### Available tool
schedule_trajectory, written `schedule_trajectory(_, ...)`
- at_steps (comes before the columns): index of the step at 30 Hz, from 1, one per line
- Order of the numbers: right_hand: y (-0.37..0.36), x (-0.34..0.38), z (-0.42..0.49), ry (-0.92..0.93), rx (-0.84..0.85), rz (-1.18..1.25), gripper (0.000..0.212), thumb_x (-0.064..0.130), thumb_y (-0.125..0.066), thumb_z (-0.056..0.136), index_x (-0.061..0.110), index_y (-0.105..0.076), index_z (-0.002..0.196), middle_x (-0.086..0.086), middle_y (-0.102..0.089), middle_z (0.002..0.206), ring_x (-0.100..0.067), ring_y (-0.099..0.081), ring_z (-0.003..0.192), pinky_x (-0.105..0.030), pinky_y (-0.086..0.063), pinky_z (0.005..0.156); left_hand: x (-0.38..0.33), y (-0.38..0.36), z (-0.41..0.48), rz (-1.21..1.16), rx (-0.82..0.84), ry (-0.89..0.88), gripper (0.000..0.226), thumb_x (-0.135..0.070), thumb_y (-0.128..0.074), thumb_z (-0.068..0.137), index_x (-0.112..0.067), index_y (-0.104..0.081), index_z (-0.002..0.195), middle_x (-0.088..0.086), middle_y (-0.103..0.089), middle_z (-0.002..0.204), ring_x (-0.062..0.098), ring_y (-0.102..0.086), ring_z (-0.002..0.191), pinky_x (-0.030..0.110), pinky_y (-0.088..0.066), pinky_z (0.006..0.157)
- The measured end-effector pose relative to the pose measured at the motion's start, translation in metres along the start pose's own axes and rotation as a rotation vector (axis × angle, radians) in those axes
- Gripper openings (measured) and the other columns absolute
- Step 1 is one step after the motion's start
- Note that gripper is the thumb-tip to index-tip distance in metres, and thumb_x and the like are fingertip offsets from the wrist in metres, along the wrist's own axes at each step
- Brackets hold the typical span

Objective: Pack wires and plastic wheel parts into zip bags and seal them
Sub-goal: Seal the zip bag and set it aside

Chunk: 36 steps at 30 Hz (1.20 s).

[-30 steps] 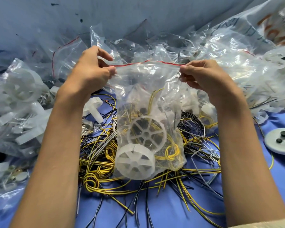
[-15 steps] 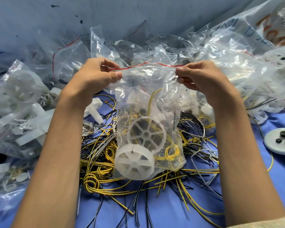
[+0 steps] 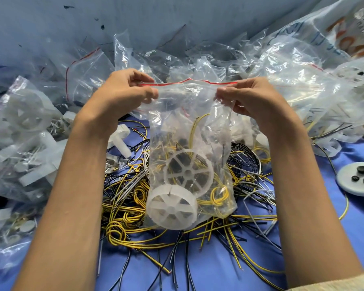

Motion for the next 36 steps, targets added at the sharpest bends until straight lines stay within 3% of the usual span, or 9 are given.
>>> schedule_trajectory(3, -0.001, 0.001, 0.002, 0.013, -0.037, -0.018, 0.012, 0.011, -0.064, 0.085, 0.013, -0.071, 0.075, -0.006, -0.067, 0.074, -0.004, -0.052, 0.061, -0.015, -0.037, 0.06, 0.005, -0.012, -0.004, -0.031, 0.109, 0.023, 0.002, -0.017, -0.066, 0.086, -0.018, -0.066, 0.085, -0.008, -0.072, 0.068, 0.002, -0.062, 0.063, 0.027, -0.044, 0.078)
schedule_trajectory(5, -0.001, 0.004, 0.001, 0.025, -0.042, -0.007, 0.014, 0.007, -0.063, 0.083, 0.012, -0.071, 0.072, -0.008, -0.067, 0.074, -0.006, -0.049, 0.061, -0.018, -0.033, 0.059, 0.003, -0.012, -0.004, -0.025, 0.114, -0.004, 0.007, -0.015, -0.065, 0.087, -0.015, -0.067, 0.08, -0.01, -0.071, 0.064, 0.001, -0.06, 0.062, 0.021, -0.046, 0.078)
schedule_trajectory(8, -0.001, 0.008, 0.0, 0.04, -0.023, 0.009, 0.013, 0.004, -0.063, 0.08, 0.011, -0.071, 0.072, 0.004, -0.069, 0.063, -0.001, -0.049, 0.054, -0.015, -0.034, 0.055, -0.005, -0.007, -0.004, 0.063, 0.063, -0.06, 0.013, -0.012, -0.065, 0.087, -0.016, -0.068, 0.074, -0.011, -0.067, 0.06, -0.005, -0.054, 0.055, 0.004, -0.04, 0.058)
schedule_trajectory(11, -0.002, 0.01, -0.001, 0.046, -0.026, 0.02, 0.01, 0.005, -0.064, 0.081, 0.008, -0.072, 0.076, 0.004, -0.07, 0.064, -0.001, -0.05, 0.054, -0.015, -0.036, 0.058, -0.01, -0.005, -0.006, 0.158, 0.019, -0.076, 0.019, -0.013, -0.064, 0.087, -0.018, -0.067, 0.069, -0.001, -0.064, 0.067, -0.003, -0.049, 0.052, 0.004, -0.034, 0.046)
schedule_trajectory(14, -0.005, 0.008, -0.001, 0.031, 0.002, 0.008, 0.007, 0.012, -0.067, 0.084, 0.01, -0.073, 0.081, 0.0, -0.073, 0.078, -0.001, -0.056, 0.062, -0.014, -0.042, 0.064, -0.014, -0.003, -0.009, 0.184, 0.013, -0.087, 0.021, -0.013, -0.065, 0.086, -0.019, -0.067, 0.066, 0.002, -0.063, 0.069, 0.002, -0.047, 0.057, 0.008, -0.028, 0.037)
schedule_trajectory(19, -0.004, 0.013, -0.002, 0.081, 0.013, -0.023, 0.005, 0.009, -0.069, 0.08, 0.011, -0.073, 0.077, 0.006, -0.071, 0.066, 0.003, -0.054, 0.055, -0.008, -0.042, 0.058, -0.018, -0.003, -0.009, 0.187, -0.012, -0.121, 0.019, -0.012, -0.066, 0.084, -0.02, -0.068, 0.067, -0.003, -0.067, 0.069, 0.003, -0.053, 0.065, 0.016, -0.039, 0.061)
schedule_trajectory(25, 0.001, 0.017, -0.003, 0.109, 0.027, -0.053, 0.003, 0.011, -0.07, 0.079, 0.012, -0.073, 0.078, 0.003, -0.071, 0.071, 0.0, -0.053, 0.058, -0.009, -0.04, 0.059, -0.023, -0.012, -0.011, 0.181, 0.064, -0.144, 0.007, -0.019, -0.068, 0.085, -0.015, -0.072, 0.081, -0.001, -0.069, 0.077, -0.001, -0.054, 0.064, 0.008, -0.043, 0.065)
schedule_trajectory(30, -0.007, 0.023, -0.006, 0.157, 0.066, -0.092, 0.005, 0.013, -0.073, 0.079, 0.012, -0.073, 0.085, 0.004, -0.068, 0.067, 0.003, -0.054, 0.056, -0.006, -0.038, 0.056, -0.027, -0.012, -0.014, 0.184, 0.055, -0.155, 0.004, -0.013, -0.069, 0.084, -0.012, -0.071, 0.087, -0.004, -0.068, 0.075, -0.008, -0.054, 0.057, 0.004, -0.043, 0.062)
schedule_trajectory(36, -0.004, 0.027, -0.003, 0.172, -0.037, -0.208, 0.008, 0.009, -0.071, 0.077, 0.016, -0.073, 0.074, -0.006, -0.068, 0.073, -0.002, -0.052, 0.06, -0.013, -0.04, 0.062, -0.032, -0.011, -0.015, 0.204, -0.002, -0.154, 0.009, -0.014, -0.072, 0.079, -0.02, -0.071, 0.073, -0.001, -0.071, 0.075, 0.005, -0.054, 0.067, 0.019, -0.042, 0.068)
Point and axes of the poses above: each hand's wrist, its own z-axis towards the middle knuckle, its own y-axis out of the back of the hand, x = y × z, the point moved 8 cm from there along z, towards the middle knuckle
